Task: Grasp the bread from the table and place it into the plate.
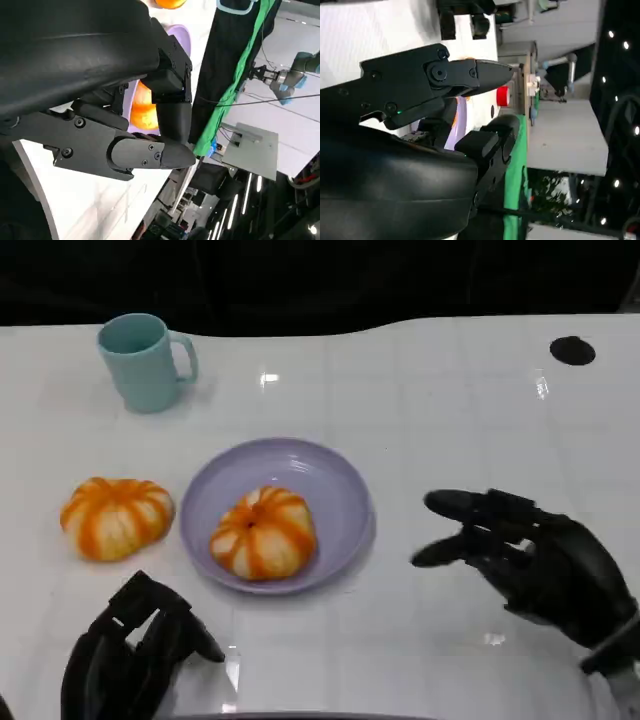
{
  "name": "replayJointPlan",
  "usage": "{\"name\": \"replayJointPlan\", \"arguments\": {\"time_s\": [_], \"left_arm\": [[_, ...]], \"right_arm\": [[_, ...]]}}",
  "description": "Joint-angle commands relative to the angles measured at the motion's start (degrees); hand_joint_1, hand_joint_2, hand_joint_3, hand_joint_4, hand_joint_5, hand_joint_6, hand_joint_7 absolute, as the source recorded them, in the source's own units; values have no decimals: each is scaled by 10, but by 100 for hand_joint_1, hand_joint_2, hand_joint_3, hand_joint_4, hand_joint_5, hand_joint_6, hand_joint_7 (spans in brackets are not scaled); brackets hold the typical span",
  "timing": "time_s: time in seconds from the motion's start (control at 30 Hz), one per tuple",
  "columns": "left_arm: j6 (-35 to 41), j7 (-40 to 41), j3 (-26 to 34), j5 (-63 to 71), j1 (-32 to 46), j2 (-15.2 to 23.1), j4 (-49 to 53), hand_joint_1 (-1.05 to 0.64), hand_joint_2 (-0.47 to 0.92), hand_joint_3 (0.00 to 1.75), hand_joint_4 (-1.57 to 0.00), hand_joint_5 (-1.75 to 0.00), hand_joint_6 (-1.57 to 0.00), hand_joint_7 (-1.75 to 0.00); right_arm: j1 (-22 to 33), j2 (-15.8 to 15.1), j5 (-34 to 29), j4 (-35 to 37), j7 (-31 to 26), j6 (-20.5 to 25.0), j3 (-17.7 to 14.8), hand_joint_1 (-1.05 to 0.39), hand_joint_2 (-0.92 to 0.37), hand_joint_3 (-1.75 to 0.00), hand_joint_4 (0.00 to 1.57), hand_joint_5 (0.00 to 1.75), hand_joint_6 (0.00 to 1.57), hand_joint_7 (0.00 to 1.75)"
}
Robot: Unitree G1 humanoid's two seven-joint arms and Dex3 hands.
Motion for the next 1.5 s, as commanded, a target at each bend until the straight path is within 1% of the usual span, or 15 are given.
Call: {"name": "replayJointPlan", "arguments": {"time_s": [0.03, 0.07, 0.1, 0.17, 0.23, 0.27, 0.33, 0.43, 0.5, 0.63, 0.83, 1.0, 1.17, 1.3, 1.5], "left_arm": [[-2, 7, -1, 0, 12, 7, -16, -59, 92, 22, -63, -175, -53, -150], [-2, 7, -2, 0, 13, 8, -17, -59, 92, 22, -62, -175, -52, -150], [-2, 6, -2, 0, 14, 8, -18, -59, 92, 23, -62, -175, -52, -150], [-4, 8, -2, 0, 16, 7, -20, -57, 92, 24, -62, -175, -50, -153], [-2, 10, -3, 0, 19, 7, -24, -59, 92, 24, -62, -175, -49, -154], [-2, 11, -4, 1, 20, 7, -25, -59, 92, 24, -62, -175, -49, -155], [-3, 8, -3, -3, 19, 5, -22, -58, 92, 24, -62, -175, -49, -155], [-10, 8, -2, -2, 19, 4, -20, -58, 92, 24, -63, -175, -49, -155], [-9, 7, -2, -3, 19, 5, -19, -59, 92, 24, -63, -175, -50, -155], [-8, 3, -1, -5, 16, 8, -15, -59, 92, 22, -64, -175, -51, -154], [-9, 4, -2, -3, 17, 9, -18, -59, 92, 24, -63, -175, -51, -154], [-6, 10, 0, -1, 13, 13, -15, -59, 92, 24, -63, -175, -51, -154], [-2, 16, -1, 0, 13, 15, -18, -59, 92, 24, -63, -175, -50, -155], [-7, 10, 2, -3, 8, 16, -9, -59, 92, 24, -62, -175, -49, -156], [-7, 4, 3, -5, 5, 18, -4, -59, 92, 25, -63, -175, -48, -157]], "right_arm": [[41, -6, 27, -55, 6, 84, -27, -56, -92, -46, 34, 157, 47, 106], [46, -6, 29, -65, 6, 100, -30, -56, -92, -46, 33, 161, 45, 112], [53, -8, 36, -77, 7, 127, -33, -56, -92, -47, 33, 163, 44, 115], [62, -11, 56, -95, 18, 177, -41, -58, -92, -45, 32, 171, 41, 129], [70, -8, 79, -107, 27, 223, -54, -57, -92, -41, 40, 174, 42, 139], [74, -8, 83, -111, 31, 236, -59, -57, -92, -40, 42, 174, 42, 140], [81, -8, 88, -120, 33, 262, -65, -55, -92, -39, 48, 175, 42, 153], [87, -5, 91, -127, 31, 293, -77, -54, -92, -37, 53, 175, 41, 165], [89, -3, 91, -131, 29, 306, -82, -54, -92, -34, 56, 175, 42, 168], [96, 0, 83, -137, 29, 311, -90, -53, -92, -31, 59, 175, 40, 174], [98, 1, 68, -137, 20, 313, -92, -55, -92, -34, 68, 175, 47, 175], [91, 5, 57, -125, 21, 307, -91, -54, -92, -35, 68, 175, 46, 175], [83, 6, 56, -114, 34, 307, -92, -54, -92, -34, 69, 175, 46, 175], [84, 8, 42, -115, 27, 298, -92, -55, -92, -34, 69, 175, 48, 175], [79, 6, 34, -101, 40, 287, -91, -53, -92, -39, 75, 175, 51, 175]]}}
